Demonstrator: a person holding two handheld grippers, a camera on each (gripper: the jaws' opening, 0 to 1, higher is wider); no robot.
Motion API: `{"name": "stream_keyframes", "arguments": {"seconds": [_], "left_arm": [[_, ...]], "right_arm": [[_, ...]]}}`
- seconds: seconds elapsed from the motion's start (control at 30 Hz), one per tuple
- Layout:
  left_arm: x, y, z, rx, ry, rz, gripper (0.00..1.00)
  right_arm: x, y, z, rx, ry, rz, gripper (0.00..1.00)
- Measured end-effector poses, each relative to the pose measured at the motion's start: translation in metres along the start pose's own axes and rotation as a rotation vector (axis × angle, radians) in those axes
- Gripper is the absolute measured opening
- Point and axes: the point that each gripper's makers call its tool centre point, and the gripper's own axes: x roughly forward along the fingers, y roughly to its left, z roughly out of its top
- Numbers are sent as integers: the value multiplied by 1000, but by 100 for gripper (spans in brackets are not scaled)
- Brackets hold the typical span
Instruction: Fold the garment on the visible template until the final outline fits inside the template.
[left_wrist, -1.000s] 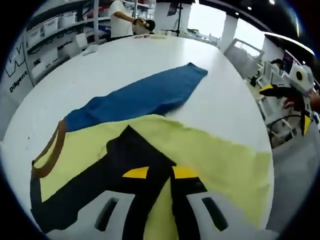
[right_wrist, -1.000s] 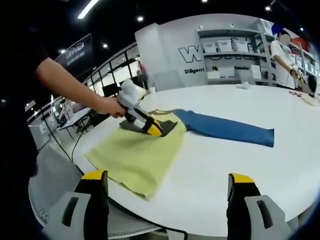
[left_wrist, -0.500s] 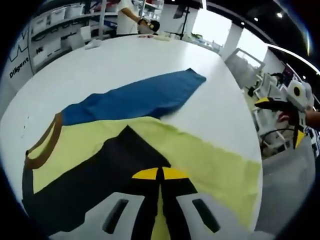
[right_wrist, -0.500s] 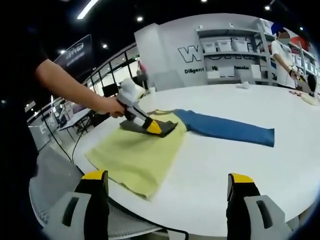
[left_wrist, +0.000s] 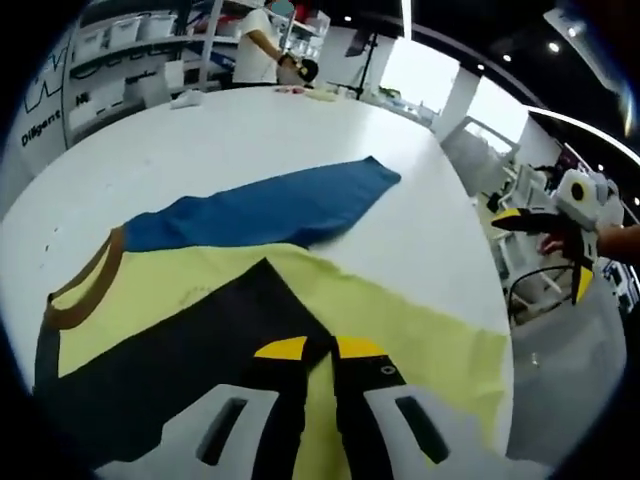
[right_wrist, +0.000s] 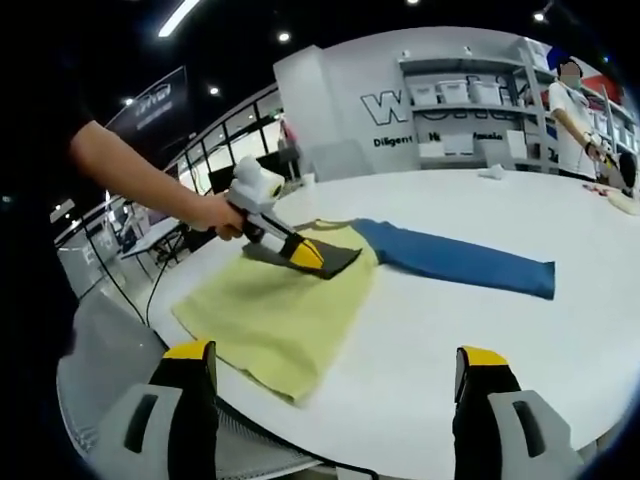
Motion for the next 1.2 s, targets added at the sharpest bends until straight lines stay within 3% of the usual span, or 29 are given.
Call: {"name": "stream_keyframes", "arguments": {"seconds": [0.1,0.13,0.33,0.57,0.8,1.2], "left_arm": [[-10,7,11,157,-46,41,15],[-13,8,13,176,-56,47,16],[-30,19,21,97,-100,79,17],[-49,31,17,67,-125,141,10],[-67,32,10,67,-131,150,9],[-101,25,0,150,-131,161,35]], "right_arm": [[2,-3,2,-7,1,1,99],[2,-4,3,-10,1,0,99],[5,-13,7,-34,16,-2,94],[11,-27,12,-54,29,-10,93],[21,-46,13,-49,42,-23,95],[37,-66,14,-29,77,-27,96]]}}
